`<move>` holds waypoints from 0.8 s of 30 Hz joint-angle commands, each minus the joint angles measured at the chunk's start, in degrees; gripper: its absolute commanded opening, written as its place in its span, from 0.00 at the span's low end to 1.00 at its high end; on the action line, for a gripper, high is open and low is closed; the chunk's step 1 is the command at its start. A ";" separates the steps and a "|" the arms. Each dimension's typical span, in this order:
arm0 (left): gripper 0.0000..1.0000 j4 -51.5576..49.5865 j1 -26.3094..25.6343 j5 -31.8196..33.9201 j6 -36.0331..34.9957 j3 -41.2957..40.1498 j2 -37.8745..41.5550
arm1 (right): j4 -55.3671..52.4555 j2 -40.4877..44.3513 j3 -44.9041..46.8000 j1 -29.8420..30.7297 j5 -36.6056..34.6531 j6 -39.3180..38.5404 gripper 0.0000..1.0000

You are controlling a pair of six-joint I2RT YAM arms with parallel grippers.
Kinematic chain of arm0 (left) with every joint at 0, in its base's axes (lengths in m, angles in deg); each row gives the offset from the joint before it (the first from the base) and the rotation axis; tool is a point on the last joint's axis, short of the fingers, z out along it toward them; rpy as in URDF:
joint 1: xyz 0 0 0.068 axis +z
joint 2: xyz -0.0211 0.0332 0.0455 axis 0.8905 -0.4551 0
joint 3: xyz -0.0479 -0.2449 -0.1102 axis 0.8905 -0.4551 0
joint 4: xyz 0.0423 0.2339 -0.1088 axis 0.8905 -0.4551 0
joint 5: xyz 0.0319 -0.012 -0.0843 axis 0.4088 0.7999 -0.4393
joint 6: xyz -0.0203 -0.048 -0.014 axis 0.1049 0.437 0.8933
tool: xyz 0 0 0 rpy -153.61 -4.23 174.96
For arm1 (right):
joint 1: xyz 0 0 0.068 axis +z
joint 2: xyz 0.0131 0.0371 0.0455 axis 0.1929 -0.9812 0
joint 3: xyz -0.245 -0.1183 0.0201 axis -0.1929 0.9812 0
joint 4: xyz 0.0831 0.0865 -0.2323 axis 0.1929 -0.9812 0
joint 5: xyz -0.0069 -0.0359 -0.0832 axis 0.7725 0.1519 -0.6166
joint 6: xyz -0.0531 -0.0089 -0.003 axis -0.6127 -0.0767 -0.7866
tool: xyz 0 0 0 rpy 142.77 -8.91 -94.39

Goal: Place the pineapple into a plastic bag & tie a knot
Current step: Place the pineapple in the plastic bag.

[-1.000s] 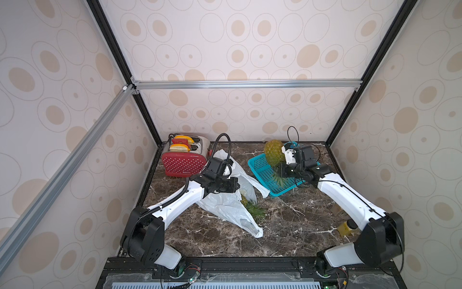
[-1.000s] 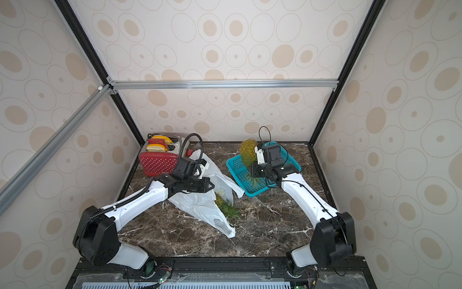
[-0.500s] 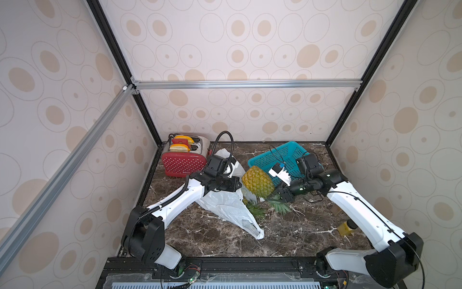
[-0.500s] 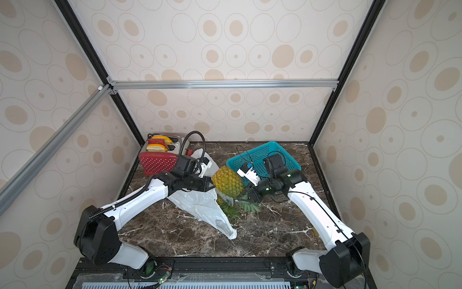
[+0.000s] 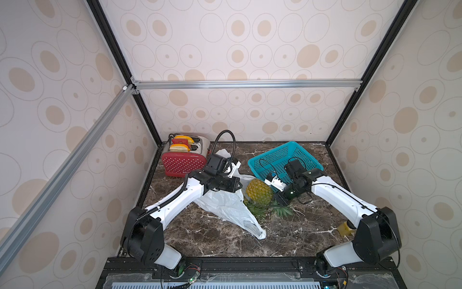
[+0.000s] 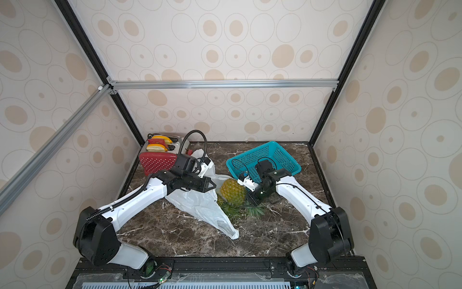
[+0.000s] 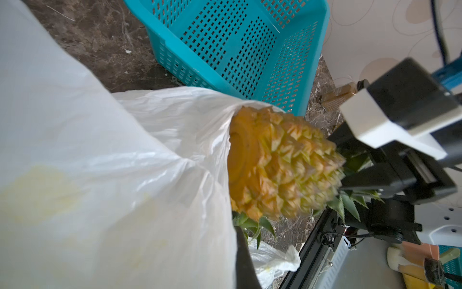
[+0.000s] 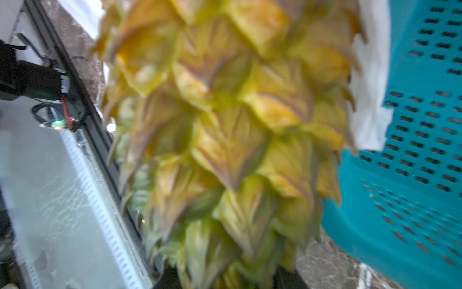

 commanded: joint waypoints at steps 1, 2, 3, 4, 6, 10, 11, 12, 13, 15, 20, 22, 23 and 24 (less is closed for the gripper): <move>0.00 -0.37 0.33 -3.85 -2.44 2.73 1.47 | 3.51 1.45 0.02 2.89 -3.95 -2.05 0.00; 0.00 -0.78 0.27 -4.19 -2.57 2.97 1.39 | 2.38 0.83 -0.26 4.25 -3.89 -3.52 0.00; 0.00 -1.25 0.27 -4.22 -2.78 3.29 1.30 | 1.84 0.49 -0.09 5.06 -4.02 -4.27 0.00; 0.00 -1.90 0.27 -4.20 -2.91 3.74 1.17 | 1.78 0.34 0.41 5.78 -4.76 -4.78 0.00; 0.00 -2.52 0.27 -4.06 -3.00 4.16 1.04 | 2.14 0.67 1.34 6.68 -6.58 -5.83 0.00; 0.00 -1.84 0.27 -4.65 -2.34 3.99 1.04 | 4.57 0.23 1.44 8.23 -11.27 -7.16 0.00; 0.00 -1.57 0.30 -5.12 -2.26 4.07 0.95 | 5.05 -0.57 0.89 8.28 -11.90 -6.91 0.00; 0.00 -1.41 0.27 -5.56 -2.27 4.08 0.95 | 5.19 -1.46 0.07 8.28 -12.31 -6.60 0.00; 0.00 -1.38 0.28 -6.04 -2.28 4.08 0.86 | 5.65 -2.37 -0.89 8.32 -12.72 -5.71 0.00; 0.00 -1.56 0.27 -7.13 -2.60 3.93 0.92 | 6.22 -3.90 -3.04 8.31 -10.21 -4.38 0.00; 0.00 -1.56 0.27 -11.14 -3.57 1.92 1.29 | 8.79 -6.68 -5.97 8.25 7.45 -1.75 0.00; 0.00 -1.64 0.27 -12.76 -4.07 1.15 1.38 | 10.25 -7.77 -6.00 7.94 14.20 -0.63 0.00; 0.00 -1.77 0.27 -13.32 -4.35 0.77 1.38 | 10.88 -8.43 -5.96 7.88 17.28 0.15 0.00; 0.00 -1.98 0.27 -13.77 -4.58 0.56 1.38 | 11.43 -8.85 -6.05 7.75 19.04 0.91 0.00</move>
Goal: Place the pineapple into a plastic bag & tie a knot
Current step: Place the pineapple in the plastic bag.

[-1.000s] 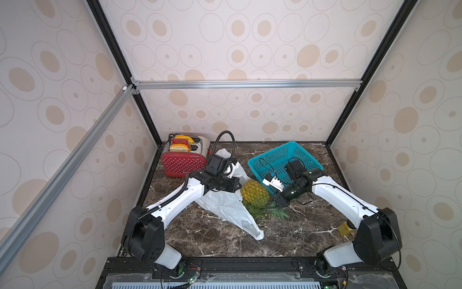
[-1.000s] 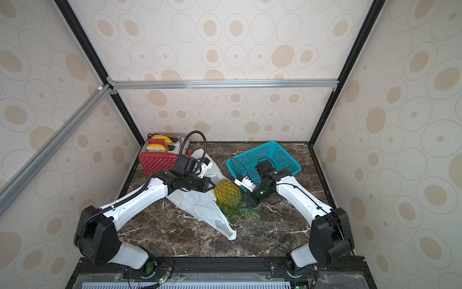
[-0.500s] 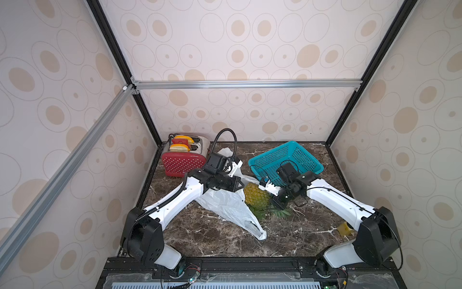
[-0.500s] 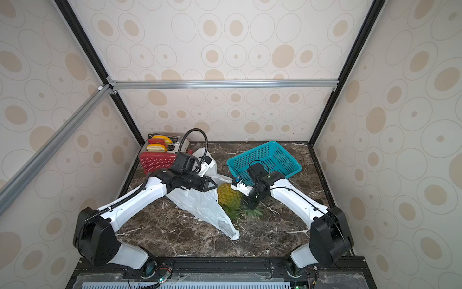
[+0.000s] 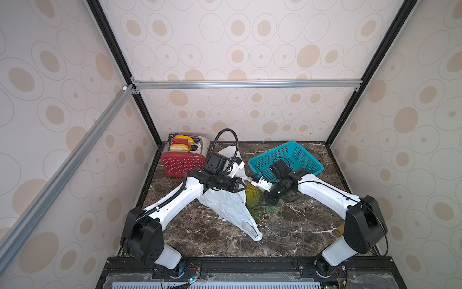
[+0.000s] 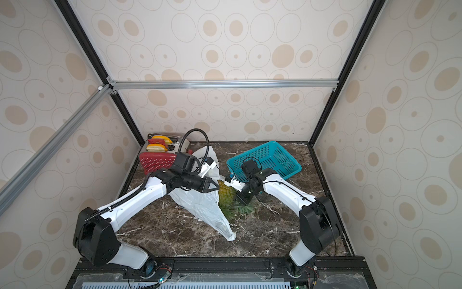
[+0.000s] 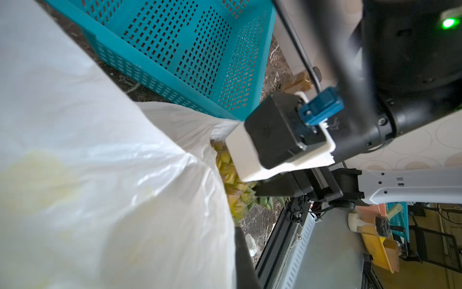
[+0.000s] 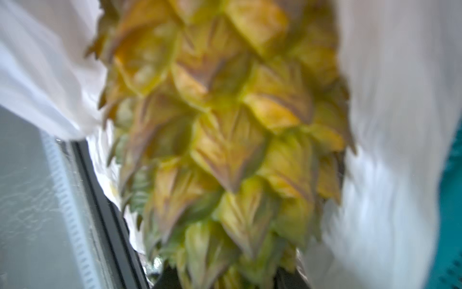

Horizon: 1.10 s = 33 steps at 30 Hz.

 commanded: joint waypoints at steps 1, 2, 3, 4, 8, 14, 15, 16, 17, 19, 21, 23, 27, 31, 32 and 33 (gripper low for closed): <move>0.00 -1.38 0.27 -3.92 -2.92 -0.68 1.43 | 5.23 -0.92 -2.05 -0.19 14.78 3.16 0.00; 0.00 -1.92 0.24 -3.93 -3.36 -0.79 1.50 | 6.54 -0.87 -1.62 -0.69 15.12 4.49 0.00; 0.00 -2.45 0.24 -3.96 -3.79 -0.89 1.58 | 8.09 -0.66 -0.98 -1.29 15.09 5.66 0.00; 0.00 -3.00 0.25 -3.78 -4.24 -0.92 1.70 | 10.42 -0.16 0.03 -2.13 15.29 7.32 0.00; 0.00 -3.81 0.25 -4.20 -5.16 -1.10 2.11 | 19.71 2.42 3.78 -5.07 17.63 13.05 0.00; 0.00 -3.40 0.29 -6.46 -5.52 -0.59 1.16 | 27.13 -1.56 2.23 -3.58 15.81 17.61 0.00; 0.00 -3.39 0.27 -6.76 -5.41 -0.27 0.85 | 28.13 -2.42 2.00 -2.55 13.41 17.63 0.00; 0.00 -3.24 0.25 -7.02 -5.28 0.01 0.54 | 29.53 -3.26 1.74 -1.51 10.97 18.08 0.00; 0.00 -2.90 0.24 -7.20 -5.04 0.20 0.32 | 31.07 -3.93 1.82 -0.75 8.15 18.88 0.00; 0.00 -2.24 0.29 -6.89 -4.53 0.69 0.09 | 34.60 -5.53 2.52 0.92 3.92 19.80 0.03; 0.00 -1.76 0.31 -5.84 -4.11 0.92 0.21 | 36.24 -7.12 3.17 2.57 0.14 19.52 0.07; 0.00 -0.46 0.29 -4.36 -3.36 0.30 0.72 | 38.19 -8.91 3.57 3.51 -2.29 20.67 0.10; 0.00 0.61 0.29 -1.24 -2.08 -1.43 1.34 | 40.89 -11.84 4.46 4.42 -5.13 22.28 0.18; 0.00 1.32 0.24 2.32 -0.59 -2.91 1.45 | 40.42 -13.55 3.96 4.84 -7.04 22.37 0.33; 0.00 1.56 0.29 3.37 -0.06 -3.27 1.37 | 39.45 -13.72 3.85 4.80 -7.81 22.32 0.40; 0.00 1.90 0.25 4.38 0.51 -3.59 1.37 | 38.71 -13.60 3.87 4.83 -8.35 22.28 0.46</move>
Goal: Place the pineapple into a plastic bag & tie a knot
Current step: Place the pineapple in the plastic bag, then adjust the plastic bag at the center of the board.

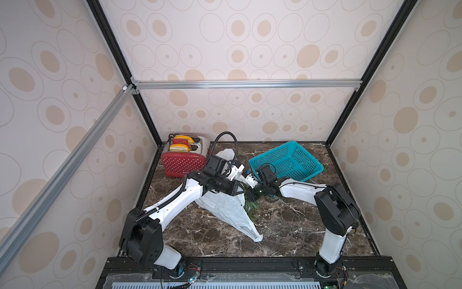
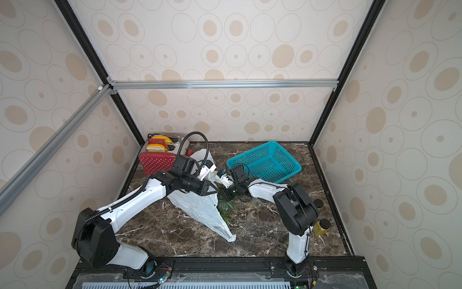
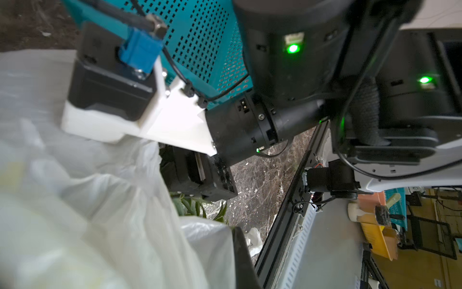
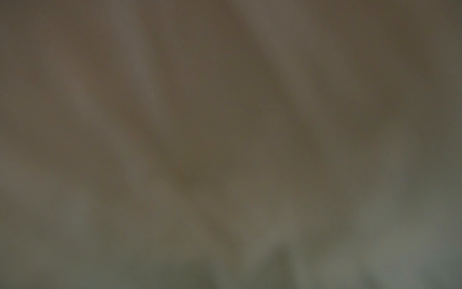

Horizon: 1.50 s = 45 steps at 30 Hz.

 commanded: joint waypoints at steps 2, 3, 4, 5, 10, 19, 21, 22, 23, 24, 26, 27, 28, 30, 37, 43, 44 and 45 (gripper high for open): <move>0.00 2.22 0.16 4.89 2.65 -1.41 0.56 | 2.55 1.12 0.61 0.27 -3.05 -0.34 0.55; 0.00 2.67 0.17 5.47 3.18 -1.80 0.43 | 2.20 1.80 1.07 0.30 -2.99 -0.63 0.59; 0.00 2.91 0.17 5.99 3.41 -2.13 0.30 | 1.60 2.45 1.35 0.32 -2.85 -0.97 0.62; 0.00 3.30 0.16 6.51 3.75 -2.51 0.16 | 0.92 3.30 1.70 0.31 -2.48 -1.25 0.65; 0.00 3.54 0.19 9.21 4.05 -3.16 -1.14 | -2.19 8.63 4.12 0.16 -3.19 -2.49 0.79; 0.00 4.14 0.17 9.49 2.96 -2.16 -3.90 | -11.97 23.99 9.45 -0.34 -6.13 -10.06 0.84; 0.00 3.81 0.16 9.47 2.61 -1.94 -4.28 | -15.05 28.65 9.54 -0.83 -6.96 -12.56 0.82; 0.00 3.71 0.16 9.60 2.53 -1.86 -4.36 | -16.15 30.43 9.54 -1.10 -7.61 -14.34 0.81; 0.00 3.58 0.21 9.72 2.40 -1.84 -4.29 | -17.26 32.18 9.58 -1.39 -9.23 -16.69 0.80; 0.00 3.54 0.20 9.79 2.31 -1.84 -4.21 | -18.38 33.44 9.48 -1.53 -11.57 -19.59 0.79; 0.00 3.71 0.18 10.02 2.21 -2.02 -3.98 | -19.66 34.21 9.53 -1.70 -15.89 -26.78 0.78; 0.00 3.80 0.16 10.12 2.21 -2.10 -3.93 | -20.07 33.80 9.54 -1.70 -16.88 -30.86 0.76; 0.00 3.72 0.16 10.20 2.16 -2.11 -3.80 | -20.25 33.17 9.53 -1.70 -17.22 -33.83 0.76; 0.00 3.55 0.16 10.35 2.04 -2.23 -3.62 | -20.25 30.54 8.53 -1.55 -17.10 -39.32 0.74; 0.00 3.27 0.16 10.96 1.93 -3.47 -1.74 | -15.89 21.27 1.38 -1.39 -19.86 -43.76 0.69; 0.19 4.93 0.16 10.91 2.62 -4.34 -0.60 | -8.97 13.37 -3.48 -1.39 -14.40 -41.54 0.69; 0.21 5.24 0.16 10.85 2.78 -4.60 -0.40 | -8.01 11.99 -4.41 -1.41 -13.66 -41.06 0.69; 0.26 5.59 0.18 10.90 2.93 -4.79 -0.09 | -7.43 10.61 -5.51 -1.41 -12.73 -40.87 0.69</move>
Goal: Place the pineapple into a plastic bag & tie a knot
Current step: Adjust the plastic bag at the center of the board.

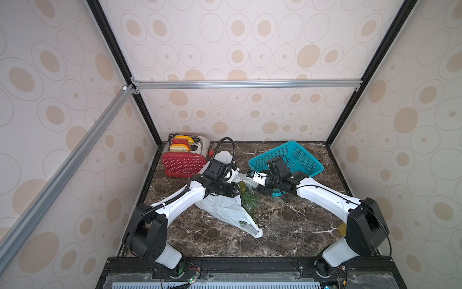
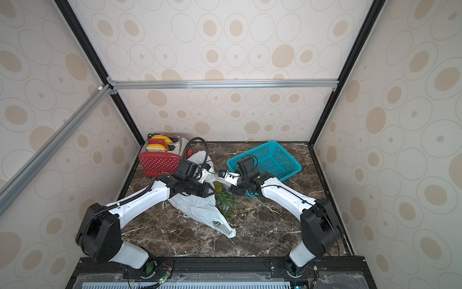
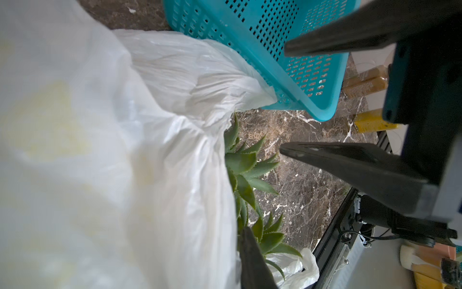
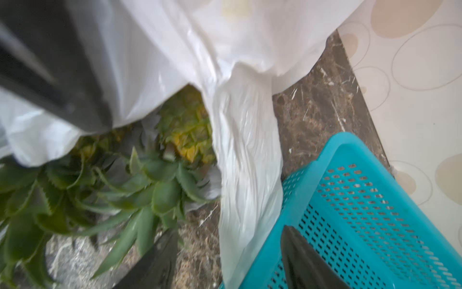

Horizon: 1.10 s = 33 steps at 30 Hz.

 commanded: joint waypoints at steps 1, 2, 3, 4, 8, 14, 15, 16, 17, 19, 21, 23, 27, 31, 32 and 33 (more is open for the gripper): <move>0.30 1.36 0.16 0.32 -0.26 -0.74 2.14 | 4.16 -4.13 -2.95 0.02 3.97 0.77 0.69; 0.33 1.66 0.16 0.37 -0.22 -1.02 2.59 | 4.40 -5.35 -3.94 0.03 4.94 0.93 0.69; 0.35 1.80 0.20 0.52 -0.30 -1.31 3.09 | 4.43 -6.43 -4.75 -0.03 5.64 0.68 0.69; 0.38 2.02 0.16 0.64 -0.35 -1.70 3.81 | 4.81 -7.43 -5.29 -0.04 6.18 0.66 0.68; 0.49 3.33 0.16 0.64 -0.39 -3.91 8.06 | 6.18 -10.34 -6.32 -0.04 7.18 0.80 0.57; 0.59 6.51 0.14 4.59 3.36 -11.06 20.13 | 4.71 -11.54 -7.71 -0.10 9.24 2.22 0.12; 0.61 4.66 0.17 8.15 4.74 -11.82 21.94 | 4.09 -11.51 -7.79 -0.07 9.76 2.50 0.06; 0.63 1.83 0.16 13.33 6.77 -12.49 23.75 | 3.15 -11.25 -7.98 -0.06 10.59 2.87 0.01; 0.64 -0.57 0.17 18.11 9.64 -13.20 25.02 | 2.45 -11.03 -8.00 -0.08 11.20 3.45 0.00; 0.62 -4.03 0.26 24.37 16.71 -15.56 27.47 | 0.45 -10.00 -7.69 -0.01 13.02 4.69 0.00; 0.62 -2.90 0.20 24.45 22.60 -18.71 29.02 | -1.27 -8.68 -6.82 0.09 14.10 6.41 0.00; 0.62 -0.31 0.23 23.67 27.13 -21.72 29.59 | -2.69 -6.97 -5.37 0.49 14.97 8.26 0.00; 0.64 5.20 0.16 21.96 28.94 -24.19 27.84 | -6.80 -2.63 -2.23 1.72 14.85 10.92 0.00; 0.62 6.47 0.27 22.10 24.88 -21.33 22.82 | -12.15 2.21 0.02 2.42 14.33 13.41 0.00; 0.61 6.62 0.29 22.07 23.91 -20.48 21.48 | -13.38 3.29 0.51 2.55 13.83 13.85 0.00; 0.59 7.13 0.27 21.88 22.95 -19.51 20.01 | -15.00 4.70 1.06 2.67 13.31 14.46 0.00</move>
